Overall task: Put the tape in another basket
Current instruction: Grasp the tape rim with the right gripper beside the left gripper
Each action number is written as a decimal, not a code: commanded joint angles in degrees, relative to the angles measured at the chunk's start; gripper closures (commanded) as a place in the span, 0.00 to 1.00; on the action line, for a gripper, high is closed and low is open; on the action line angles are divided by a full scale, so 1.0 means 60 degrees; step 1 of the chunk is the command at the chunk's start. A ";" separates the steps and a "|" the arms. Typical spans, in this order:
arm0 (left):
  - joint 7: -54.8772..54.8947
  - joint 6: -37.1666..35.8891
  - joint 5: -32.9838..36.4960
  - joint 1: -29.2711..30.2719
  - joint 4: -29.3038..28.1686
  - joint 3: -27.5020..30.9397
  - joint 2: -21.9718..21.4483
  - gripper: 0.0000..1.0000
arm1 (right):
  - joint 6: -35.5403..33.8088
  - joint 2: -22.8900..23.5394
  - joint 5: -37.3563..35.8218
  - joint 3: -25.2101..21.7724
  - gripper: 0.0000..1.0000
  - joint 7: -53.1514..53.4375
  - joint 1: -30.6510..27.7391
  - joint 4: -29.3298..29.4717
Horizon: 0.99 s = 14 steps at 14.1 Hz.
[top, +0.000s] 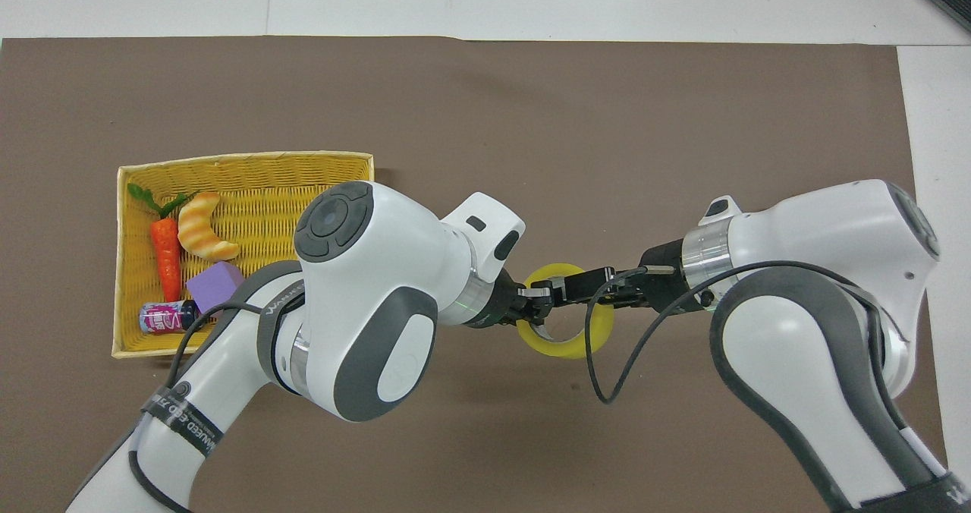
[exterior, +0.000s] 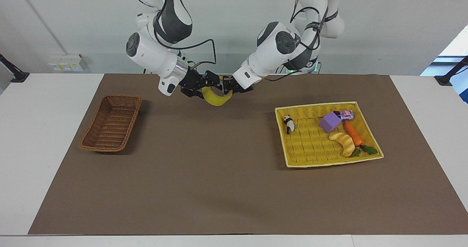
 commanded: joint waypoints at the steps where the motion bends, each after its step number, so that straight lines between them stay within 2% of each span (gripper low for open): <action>1: -0.0031 0.0284 -0.0282 -0.0156 -0.0178 0.0153 -0.0176 1.00 | 0.0034 -0.0290 -0.0089 0.0044 0.00 -0.0397 -0.0181 -0.0294; 2: -0.0031 0.0270 -0.0282 -0.0156 -0.0178 0.0153 -0.0176 1.00 | 0.0005 -0.0290 -0.0089 0.0044 0.05 -0.0426 -0.0268 -0.0309; 4: -0.0031 0.0284 -0.0282 -0.0156 -0.0178 0.0153 -0.0176 1.00 | -0.0170 -0.0290 -0.0089 0.0030 0.45 -0.0310 -0.0313 -0.0294; 6: -0.0031 0.0284 -0.0282 -0.0156 -0.0178 0.0153 -0.0176 1.00 | -0.0171 -0.0276 -0.0104 0.0030 0.91 -0.0120 -0.0357 -0.0294; 7: -0.0046 0.0299 -0.0282 -0.0156 -0.0178 0.0153 -0.0176 1.00 | -0.0171 -0.0276 -0.0133 0.0030 1.00 0.0055 -0.0357 -0.0280; 10: -0.0046 0.0299 -0.0326 -0.0156 -0.0163 0.0153 -0.0176 1.00 | -0.0200 -0.0232 -0.0338 0.0044 1.00 0.0408 -0.0357 -0.0221; 11: -0.0060 0.0299 -0.0326 -0.0156 -0.0163 0.0153 -0.0162 0.76 | -0.0244 -0.0217 -0.0338 0.0044 1.00 0.0408 -0.0357 -0.0192; 12: -0.0104 0.0270 -0.0326 -0.0156 -0.0163 0.0168 -0.0176 0.30 | -0.0273 -0.0202 -0.0338 0.0044 1.00 0.0423 -0.0357 -0.0163; 13: -0.0133 0.0226 -0.0311 -0.0156 -0.0148 0.0168 -0.0176 0.00 | -0.0259 -0.0188 -0.0338 0.0044 1.00 0.0423 -0.0357 -0.0163; 14: -0.0163 0.0167 -0.0311 -0.0141 -0.0134 0.0182 -0.0220 0.00 | -0.0274 -0.0188 -0.0338 0.0044 1.00 0.0423 -0.0357 -0.0163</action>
